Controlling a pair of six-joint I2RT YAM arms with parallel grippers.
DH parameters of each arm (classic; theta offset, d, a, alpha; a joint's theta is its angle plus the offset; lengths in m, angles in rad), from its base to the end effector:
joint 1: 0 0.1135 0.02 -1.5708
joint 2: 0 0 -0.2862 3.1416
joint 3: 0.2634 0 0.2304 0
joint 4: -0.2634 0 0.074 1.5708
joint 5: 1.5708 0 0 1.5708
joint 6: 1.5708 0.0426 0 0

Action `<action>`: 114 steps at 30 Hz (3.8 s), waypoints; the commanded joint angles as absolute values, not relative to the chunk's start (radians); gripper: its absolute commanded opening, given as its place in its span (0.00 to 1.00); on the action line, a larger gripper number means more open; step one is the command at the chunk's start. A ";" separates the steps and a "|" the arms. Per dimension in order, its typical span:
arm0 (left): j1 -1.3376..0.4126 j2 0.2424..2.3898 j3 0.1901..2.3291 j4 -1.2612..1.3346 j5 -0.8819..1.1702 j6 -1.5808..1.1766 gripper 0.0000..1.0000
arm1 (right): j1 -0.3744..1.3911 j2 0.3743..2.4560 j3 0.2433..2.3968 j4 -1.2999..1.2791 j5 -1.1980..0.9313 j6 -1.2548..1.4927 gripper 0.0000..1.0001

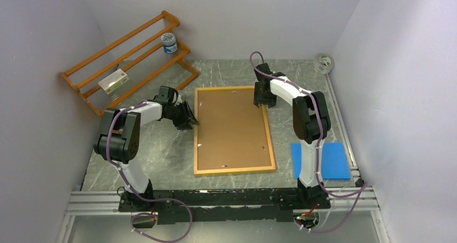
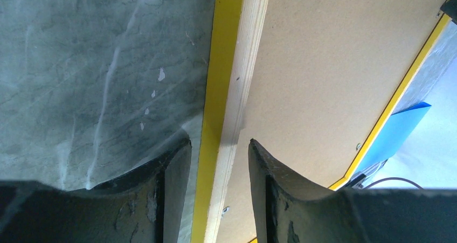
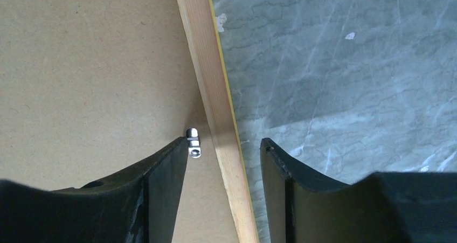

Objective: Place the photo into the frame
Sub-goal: Install the photo frame at the center of the board.

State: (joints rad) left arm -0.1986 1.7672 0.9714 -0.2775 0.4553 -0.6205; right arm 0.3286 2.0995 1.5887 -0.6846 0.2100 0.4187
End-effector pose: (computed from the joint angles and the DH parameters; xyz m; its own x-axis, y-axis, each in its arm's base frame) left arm 0.3178 -0.0831 0.1786 -0.9236 -0.3468 -0.1636 -0.1894 0.7835 -0.5919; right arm 0.4100 0.1304 0.1966 -0.9034 0.1121 -0.4138 0.1358 0.9903 -0.0281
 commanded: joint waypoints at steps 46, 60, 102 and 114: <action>-0.180 1.778 1.061 -0.308 0.391 -0.567 0.57 | 0.396 1.953 1.467 -0.217 -0.284 0.836 0.43; -0.175 1.848 1.090 -0.262 0.436 -0.535 0.38 | 0.566 2.287 1.701 -0.055 -0.310 0.993 0.35; -0.173 1.920 1.098 -0.364 0.435 -0.496 0.27 | 0.613 2.478 1.813 -0.055 -0.564 0.914 0.11; -0.173 1.920 1.119 -0.379 0.430 -0.491 0.32 | 0.569 2.404 1.908 -0.163 -0.462 0.861 0.25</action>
State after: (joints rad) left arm -0.1661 1.8874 1.1229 -0.3214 0.4957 -0.5308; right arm 0.5877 2.4676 1.8420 -0.0166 -0.5011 0.9215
